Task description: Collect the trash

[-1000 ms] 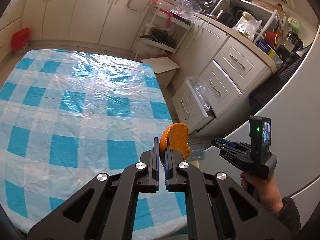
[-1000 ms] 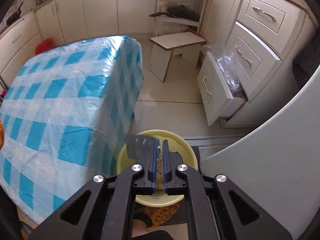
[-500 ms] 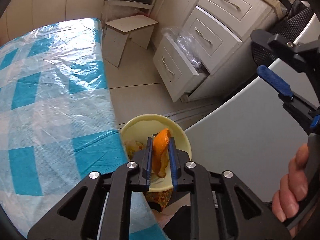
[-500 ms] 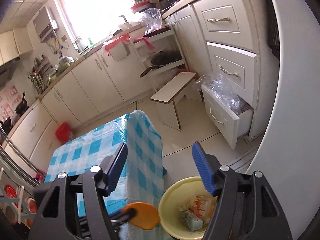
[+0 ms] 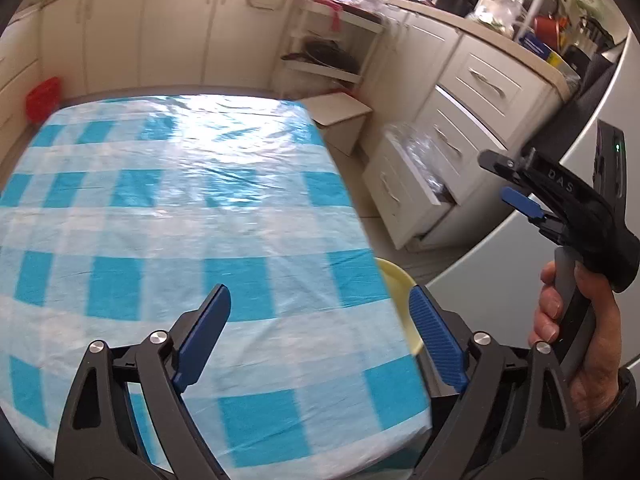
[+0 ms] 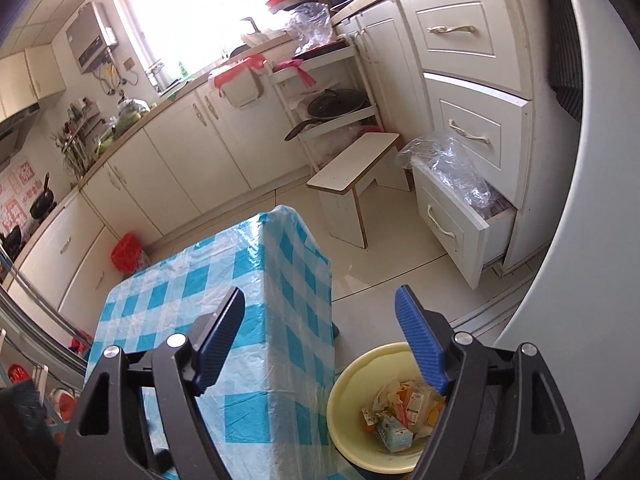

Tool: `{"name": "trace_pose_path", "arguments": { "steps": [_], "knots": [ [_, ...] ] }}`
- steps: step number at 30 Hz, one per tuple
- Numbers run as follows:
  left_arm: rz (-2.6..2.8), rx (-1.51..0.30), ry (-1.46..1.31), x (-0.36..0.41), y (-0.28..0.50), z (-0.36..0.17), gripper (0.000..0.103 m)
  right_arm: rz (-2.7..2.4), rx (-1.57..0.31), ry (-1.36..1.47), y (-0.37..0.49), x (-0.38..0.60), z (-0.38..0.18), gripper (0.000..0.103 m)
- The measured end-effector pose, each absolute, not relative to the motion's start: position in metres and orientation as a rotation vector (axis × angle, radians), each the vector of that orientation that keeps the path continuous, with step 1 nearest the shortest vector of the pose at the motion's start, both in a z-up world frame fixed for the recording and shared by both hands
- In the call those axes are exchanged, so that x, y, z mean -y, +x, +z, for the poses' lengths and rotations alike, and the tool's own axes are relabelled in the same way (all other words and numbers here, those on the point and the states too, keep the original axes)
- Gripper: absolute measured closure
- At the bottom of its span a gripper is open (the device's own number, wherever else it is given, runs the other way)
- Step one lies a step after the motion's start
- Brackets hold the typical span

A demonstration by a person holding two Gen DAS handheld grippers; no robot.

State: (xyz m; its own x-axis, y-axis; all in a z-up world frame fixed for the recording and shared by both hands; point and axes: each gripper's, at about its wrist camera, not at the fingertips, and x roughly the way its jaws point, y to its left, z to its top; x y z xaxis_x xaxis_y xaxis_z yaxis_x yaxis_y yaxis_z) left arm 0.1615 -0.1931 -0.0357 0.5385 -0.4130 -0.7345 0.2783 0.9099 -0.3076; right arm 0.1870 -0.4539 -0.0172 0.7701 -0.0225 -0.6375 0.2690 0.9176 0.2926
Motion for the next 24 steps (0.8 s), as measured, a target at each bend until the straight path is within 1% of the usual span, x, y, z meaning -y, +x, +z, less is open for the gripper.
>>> {"name": "trace_pose_path", "arguments": {
  "steps": [2,6,8,18,24],
  "knots": [
    [-0.334,-0.903,-0.17,0.161,0.155,-0.032,0.013,-0.157,-0.673,0.348,0.184,0.44,-0.014,0.027],
    [-0.198,-0.872,-0.197,0.1,0.138,-0.023,0.011,-0.16,-0.606,0.283,0.169,0.412,-0.008,0.019],
    [-0.16,-0.85,-0.201,0.078,0.125,-0.018,0.01,-0.142,-0.572,0.271,0.158,0.393,-0.008,0.018],
    [-0.096,-0.781,-0.114,0.039,0.065,-0.006,0.008,-0.018,-0.465,0.137,0.101,0.291,-0.015,0.016],
    [-0.035,-0.753,-0.065,0.02,0.038,-0.005,0.008,0.007,-0.48,0.149,0.075,0.271,-0.024,0.015]
  ]
}}
